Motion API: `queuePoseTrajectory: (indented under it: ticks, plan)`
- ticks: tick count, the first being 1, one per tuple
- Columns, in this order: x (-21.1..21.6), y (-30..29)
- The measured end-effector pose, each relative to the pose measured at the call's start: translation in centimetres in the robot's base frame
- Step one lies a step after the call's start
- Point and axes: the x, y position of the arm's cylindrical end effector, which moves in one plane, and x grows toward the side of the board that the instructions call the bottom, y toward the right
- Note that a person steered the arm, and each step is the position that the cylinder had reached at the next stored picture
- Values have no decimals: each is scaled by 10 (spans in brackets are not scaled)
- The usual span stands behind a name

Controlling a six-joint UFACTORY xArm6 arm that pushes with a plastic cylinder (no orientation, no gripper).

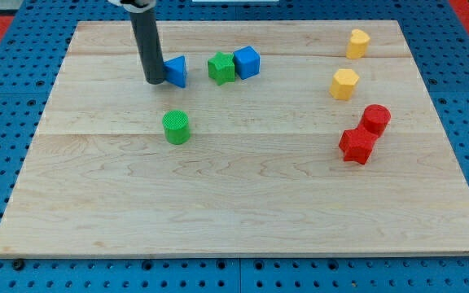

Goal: Nudge the green star a little bit up

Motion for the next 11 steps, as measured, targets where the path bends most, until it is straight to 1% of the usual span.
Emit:
queuePoseTrajectory:
  ticks: [1, 4, 5, 6, 8, 9, 10, 11]
  plan:
    - [14, -5]
    - [19, -10]
    - [30, 5]
    - [30, 28]
    - [29, 108]
    - [11, 110]
    - [3, 87]
    - [12, 72]
